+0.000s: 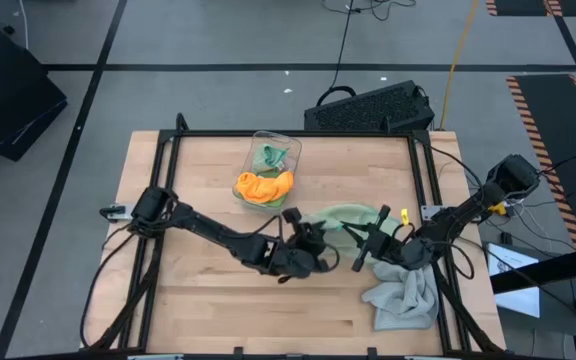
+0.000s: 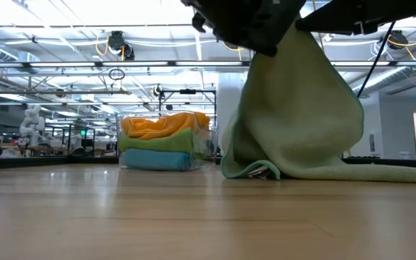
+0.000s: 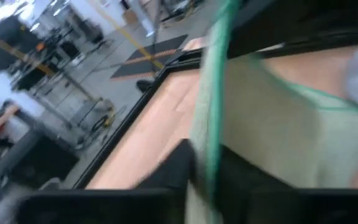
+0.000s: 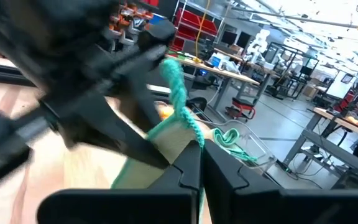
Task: Fold microfiber towels
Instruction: Fold the light green towel
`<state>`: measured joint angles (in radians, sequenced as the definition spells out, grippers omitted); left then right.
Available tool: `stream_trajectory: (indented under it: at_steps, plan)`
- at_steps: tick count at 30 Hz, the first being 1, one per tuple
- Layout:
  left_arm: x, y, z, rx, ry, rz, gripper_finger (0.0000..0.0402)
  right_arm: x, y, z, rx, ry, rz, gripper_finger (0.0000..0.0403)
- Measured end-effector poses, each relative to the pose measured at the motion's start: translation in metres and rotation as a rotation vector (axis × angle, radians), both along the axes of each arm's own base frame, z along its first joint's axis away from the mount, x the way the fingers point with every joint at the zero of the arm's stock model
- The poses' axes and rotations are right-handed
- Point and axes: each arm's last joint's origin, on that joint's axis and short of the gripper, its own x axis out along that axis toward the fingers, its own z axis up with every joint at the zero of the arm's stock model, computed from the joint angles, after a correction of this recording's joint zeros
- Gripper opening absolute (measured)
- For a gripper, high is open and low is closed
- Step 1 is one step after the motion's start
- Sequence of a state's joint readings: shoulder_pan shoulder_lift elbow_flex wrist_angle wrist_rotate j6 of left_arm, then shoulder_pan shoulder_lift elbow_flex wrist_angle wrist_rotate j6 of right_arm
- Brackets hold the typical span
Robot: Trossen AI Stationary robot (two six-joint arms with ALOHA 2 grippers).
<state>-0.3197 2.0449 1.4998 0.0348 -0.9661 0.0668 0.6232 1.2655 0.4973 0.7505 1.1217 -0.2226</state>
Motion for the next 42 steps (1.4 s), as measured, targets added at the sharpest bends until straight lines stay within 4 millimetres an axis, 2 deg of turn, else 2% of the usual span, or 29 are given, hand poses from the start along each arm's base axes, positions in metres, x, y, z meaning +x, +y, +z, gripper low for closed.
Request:
stream_trajectory:
  at_steps: [2,6,10,13,16,20,27,33,42]
  plan:
    - [-0.001,-0.005,0.000,0.007,0.017,-0.036,0.0016,-0.001,0.001,-0.001,-0.008,0.012,0.007,0.0007]
    - [-0.001,-0.007,-0.001,-0.016,0.026,-0.070,0.0012,-0.004,0.006,-0.006,0.001,0.042,0.047,0.0043]
    - [0.003,0.001,-0.003,-0.083,0.034,-0.131,0.0006,-0.003,0.010,-0.010,0.096,0.048,0.181,0.0106]
    - [0.005,0.008,-0.004,-0.131,0.034,-0.146,0.0008,-0.003,0.010,-0.013,0.109,0.071,0.201,0.0149]
    - [0.005,0.010,-0.006,-0.143,0.048,-0.158,0.0004,-0.003,0.009,-0.014,0.079,0.090,0.202,0.0164]
    - [0.005,0.008,-0.006,-0.154,0.052,-0.178,0.0006,-0.003,0.009,-0.014,0.049,0.100,0.196,0.0132]
    - [0.005,0.007,-0.006,-0.156,0.050,-0.180,0.0008,-0.002,0.005,-0.017,0.028,0.131,0.180,0.0013]
    - [0.004,0.007,-0.007,-0.181,0.052,-0.165,0.0026,-0.003,0.002,-0.011,0.004,0.126,0.171,0.0006]
    - [-0.006,0.009,-0.020,-0.347,0.065,-0.026,0.0148,-0.024,-0.021,0.029,-0.064,0.061,0.157,0.0002]
